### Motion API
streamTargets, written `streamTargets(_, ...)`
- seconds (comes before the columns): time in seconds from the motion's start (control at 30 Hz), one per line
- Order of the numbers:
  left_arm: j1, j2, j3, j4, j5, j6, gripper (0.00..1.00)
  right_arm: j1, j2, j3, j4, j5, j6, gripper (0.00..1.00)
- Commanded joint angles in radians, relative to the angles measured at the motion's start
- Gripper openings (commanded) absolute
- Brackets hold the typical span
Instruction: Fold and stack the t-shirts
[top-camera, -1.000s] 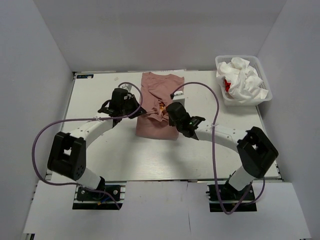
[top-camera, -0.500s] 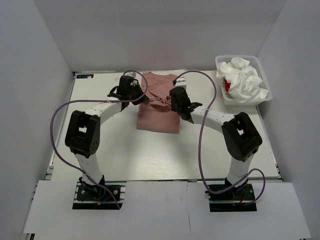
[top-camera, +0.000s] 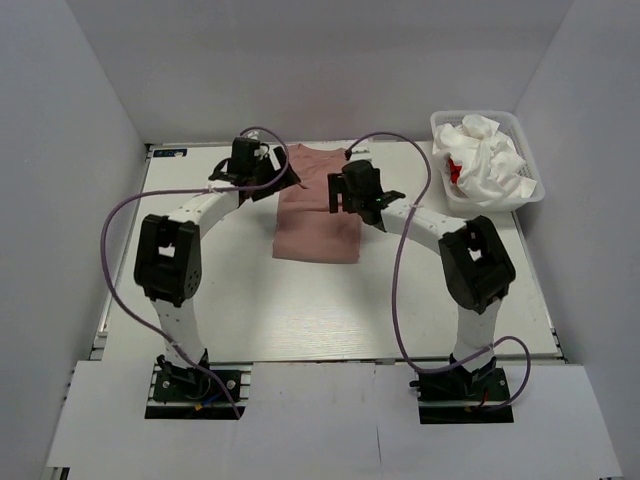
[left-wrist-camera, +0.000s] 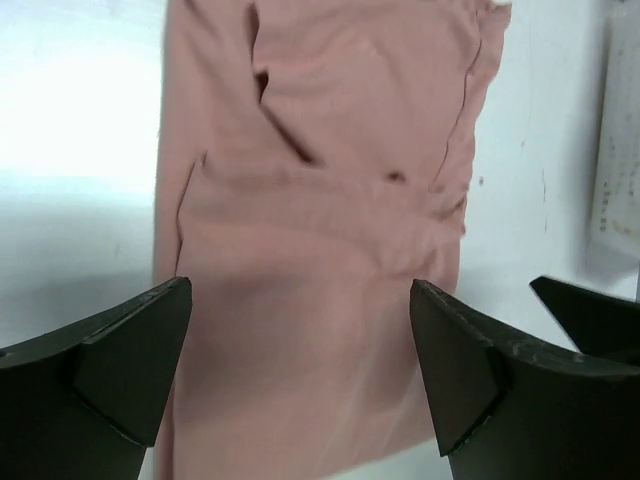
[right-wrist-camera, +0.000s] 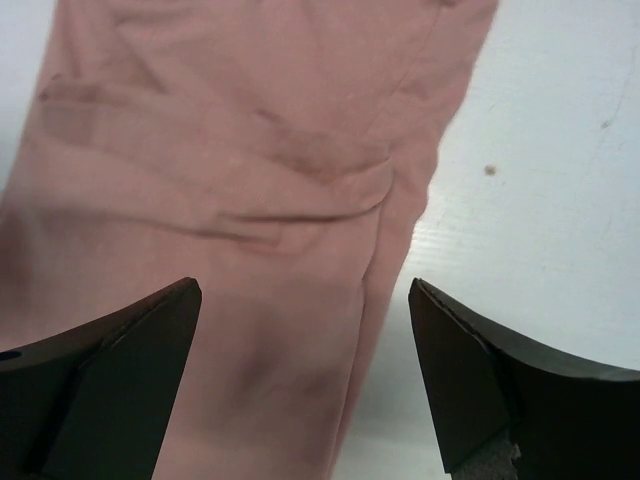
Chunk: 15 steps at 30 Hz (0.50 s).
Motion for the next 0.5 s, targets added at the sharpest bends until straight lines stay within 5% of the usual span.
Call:
streamTargets(0.0,-0.004,-0.177,-0.129,0.006,-0.029,0.033,1.00,0.011,-0.110,-0.081,0.054,-0.130,0.010,0.90)
streamTargets(0.2,-0.004,-0.382,-0.468,0.006,-0.059,0.033,1.00,0.008,-0.219,-0.329,0.108,-0.271,0.134,0.90)
streamTargets(0.47,-0.004,-0.468,-0.705,0.115,0.026,0.015,1.00,0.003,-0.374,-0.637,0.266,-0.328,0.283,0.90)
